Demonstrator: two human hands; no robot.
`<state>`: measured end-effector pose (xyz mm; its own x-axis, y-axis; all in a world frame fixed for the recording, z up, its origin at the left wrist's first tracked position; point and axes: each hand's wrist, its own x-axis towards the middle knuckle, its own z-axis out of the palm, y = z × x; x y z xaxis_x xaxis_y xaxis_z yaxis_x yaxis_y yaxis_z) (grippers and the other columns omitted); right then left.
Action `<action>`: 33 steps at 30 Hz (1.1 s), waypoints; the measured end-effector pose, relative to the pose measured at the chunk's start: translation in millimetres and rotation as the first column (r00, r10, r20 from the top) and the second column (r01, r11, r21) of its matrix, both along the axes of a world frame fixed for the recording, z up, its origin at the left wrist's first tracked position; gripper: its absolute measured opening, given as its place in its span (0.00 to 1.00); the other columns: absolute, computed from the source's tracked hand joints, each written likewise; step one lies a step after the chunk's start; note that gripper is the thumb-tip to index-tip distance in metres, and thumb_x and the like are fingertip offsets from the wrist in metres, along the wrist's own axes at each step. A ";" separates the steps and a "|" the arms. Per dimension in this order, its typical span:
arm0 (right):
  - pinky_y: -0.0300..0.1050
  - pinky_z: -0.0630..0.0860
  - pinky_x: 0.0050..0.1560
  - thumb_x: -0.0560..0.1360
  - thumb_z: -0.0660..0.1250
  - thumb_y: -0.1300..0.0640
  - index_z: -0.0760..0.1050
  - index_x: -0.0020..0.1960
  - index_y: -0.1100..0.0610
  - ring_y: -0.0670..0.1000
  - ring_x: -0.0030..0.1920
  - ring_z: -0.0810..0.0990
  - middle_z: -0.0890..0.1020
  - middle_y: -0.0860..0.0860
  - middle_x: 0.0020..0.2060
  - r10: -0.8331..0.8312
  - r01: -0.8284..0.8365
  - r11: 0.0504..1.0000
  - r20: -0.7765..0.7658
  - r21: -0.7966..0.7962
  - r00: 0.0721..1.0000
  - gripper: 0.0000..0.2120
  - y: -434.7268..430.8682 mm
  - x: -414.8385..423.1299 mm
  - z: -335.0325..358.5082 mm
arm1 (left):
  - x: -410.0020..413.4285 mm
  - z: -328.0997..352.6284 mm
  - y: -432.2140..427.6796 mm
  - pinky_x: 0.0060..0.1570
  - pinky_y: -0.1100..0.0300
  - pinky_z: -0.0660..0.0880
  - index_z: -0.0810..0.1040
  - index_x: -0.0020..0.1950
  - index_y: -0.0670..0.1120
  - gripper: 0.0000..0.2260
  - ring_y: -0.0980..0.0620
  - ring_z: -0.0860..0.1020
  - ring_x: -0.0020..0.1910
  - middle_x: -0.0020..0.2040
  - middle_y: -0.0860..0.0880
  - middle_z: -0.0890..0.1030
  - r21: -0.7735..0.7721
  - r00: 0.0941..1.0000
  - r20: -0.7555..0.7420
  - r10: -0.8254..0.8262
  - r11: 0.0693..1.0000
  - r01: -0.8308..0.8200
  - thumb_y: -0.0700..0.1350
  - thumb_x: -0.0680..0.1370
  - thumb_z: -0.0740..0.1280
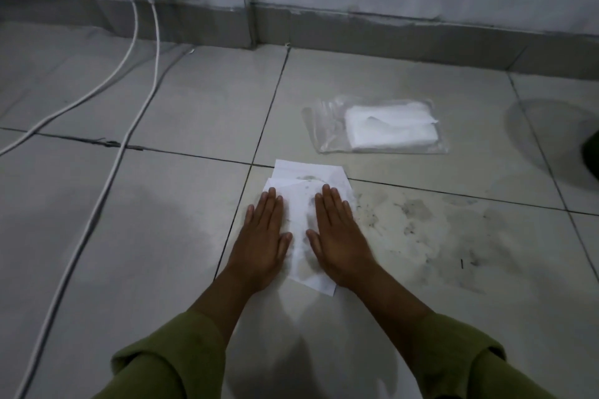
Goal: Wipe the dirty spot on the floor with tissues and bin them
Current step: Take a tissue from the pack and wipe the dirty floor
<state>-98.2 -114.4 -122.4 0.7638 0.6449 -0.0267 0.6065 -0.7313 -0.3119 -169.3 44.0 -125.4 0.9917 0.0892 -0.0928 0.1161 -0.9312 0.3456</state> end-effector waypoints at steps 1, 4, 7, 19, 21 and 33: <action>0.47 0.42 0.73 0.79 0.43 0.45 0.56 0.72 0.67 0.62 0.73 0.59 0.60 0.64 0.73 0.008 -0.008 1.000 0.006 -0.002 1.000 0.31 -0.8 -0.6 -2.6 | -0.8 -1.1 0.4 0.75 0.54 0.37 0.38 0.73 0.43 0.39 0.51 0.37 0.75 0.74 0.48 0.36 0.014 1.000 -0.006 -0.019 1.000 0.019 0.68 0.71 0.30; 0.49 0.40 0.76 0.77 0.33 0.40 0.52 0.73 0.66 0.61 0.75 0.54 0.56 0.63 0.74 0.050 -0.050 0.999 -0.006 -0.009 0.999 0.37 -3.3 -1.0 -6.6 | 0.0 -0.4 1.8 0.72 0.57 0.36 0.42 0.75 0.43 0.43 0.51 0.39 0.76 0.75 0.47 0.38 0.033 0.999 -0.044 -0.033 0.999 0.035 0.69 0.68 0.28; 0.50 0.41 0.73 0.73 0.27 0.36 0.49 0.74 0.64 0.58 0.76 0.49 0.53 0.60 0.75 0.041 -0.041 0.998 0.006 0.049 0.999 0.42 -7.3 2.7 1.3 | 5.1 10.3 1.7 0.71 0.59 0.38 0.48 0.75 0.42 0.37 0.50 0.46 0.77 0.78 0.44 0.48 0.011 1.000 -0.016 0.017 1.000 -0.016 0.60 0.70 0.35; 0.47 0.40 0.75 0.76 0.40 0.44 0.48 0.75 0.60 0.53 0.76 0.44 0.49 0.57 0.76 -0.243 0.243 0.965 -0.015 0.101 0.970 0.32 -39.9 40.6 4.5 | 38.2 -13.0 -34.1 0.72 0.52 0.38 0.46 0.75 0.42 0.36 0.51 0.40 0.74 0.77 0.42 0.47 0.029 0.986 0.104 0.134 0.990 -0.138 0.64 0.73 0.37; 0.49 0.40 0.75 0.79 0.44 0.47 0.48 0.75 0.61 0.54 0.76 0.44 0.48 0.58 0.76 -0.310 0.311 0.949 -0.030 0.052 0.950 0.29 -45.2 56.8 7.1 | 39.5 -15.9 -34.9 0.73 0.53 0.39 0.49 0.75 0.41 0.33 0.49 0.44 0.75 0.77 0.41 0.50 0.037 0.980 0.150 0.134 0.989 -0.141 0.60 0.76 0.41; 0.53 0.42 0.75 0.81 0.47 0.51 0.46 0.75 0.63 0.56 0.76 0.45 0.48 0.60 0.76 -0.323 0.311 0.942 -0.087 -0.128 0.942 0.27 -60.0 87.7 7.8 | 43.3 -14.4 -38.5 0.73 0.55 0.36 0.44 0.74 0.40 0.31 0.48 0.39 0.74 0.77 0.42 0.45 0.040 0.992 0.105 0.068 0.997 -0.073 0.56 0.75 0.39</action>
